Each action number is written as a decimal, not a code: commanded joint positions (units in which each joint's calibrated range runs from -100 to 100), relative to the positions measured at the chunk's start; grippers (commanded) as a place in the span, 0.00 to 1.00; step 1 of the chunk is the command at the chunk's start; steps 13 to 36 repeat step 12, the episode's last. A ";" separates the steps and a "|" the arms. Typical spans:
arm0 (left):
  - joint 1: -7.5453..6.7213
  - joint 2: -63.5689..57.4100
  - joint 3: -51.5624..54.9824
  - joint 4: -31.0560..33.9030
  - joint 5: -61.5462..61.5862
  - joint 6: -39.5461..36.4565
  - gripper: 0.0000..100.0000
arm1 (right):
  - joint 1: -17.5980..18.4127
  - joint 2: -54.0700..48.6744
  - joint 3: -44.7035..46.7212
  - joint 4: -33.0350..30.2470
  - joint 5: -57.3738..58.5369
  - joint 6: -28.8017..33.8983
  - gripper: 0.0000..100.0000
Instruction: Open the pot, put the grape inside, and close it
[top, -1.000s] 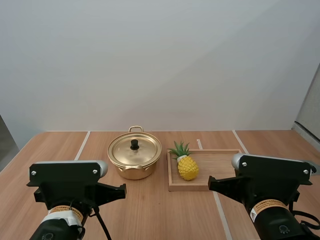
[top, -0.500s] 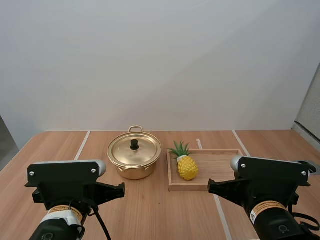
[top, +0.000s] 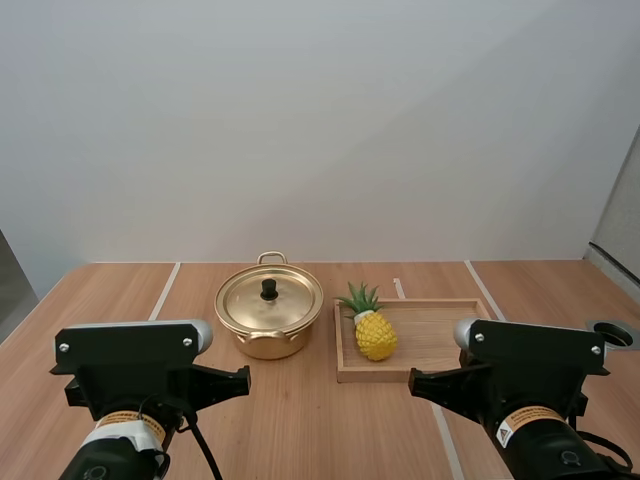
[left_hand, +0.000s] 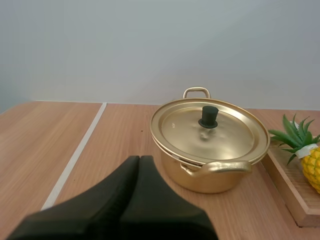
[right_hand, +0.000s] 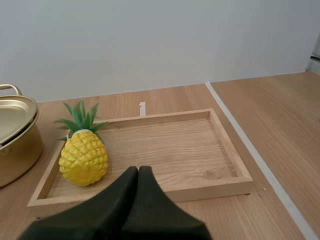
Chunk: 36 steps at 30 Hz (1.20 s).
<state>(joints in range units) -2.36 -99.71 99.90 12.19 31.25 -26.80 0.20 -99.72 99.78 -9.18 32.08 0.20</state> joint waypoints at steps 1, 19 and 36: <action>0.13 -0.29 0.10 -0.38 -0.62 -0.37 0.00 | 0.08 -0.28 0.22 2.52 -0.29 -2.96 0.00; 0.13 -0.29 0.10 -0.38 -0.62 -0.37 0.00 | 0.08 -0.28 0.22 8.06 -0.82 -5.66 0.00; 0.13 -0.29 0.10 -0.38 -0.62 -0.37 0.00 | 0.08 -0.28 0.22 8.06 -0.82 -5.66 0.00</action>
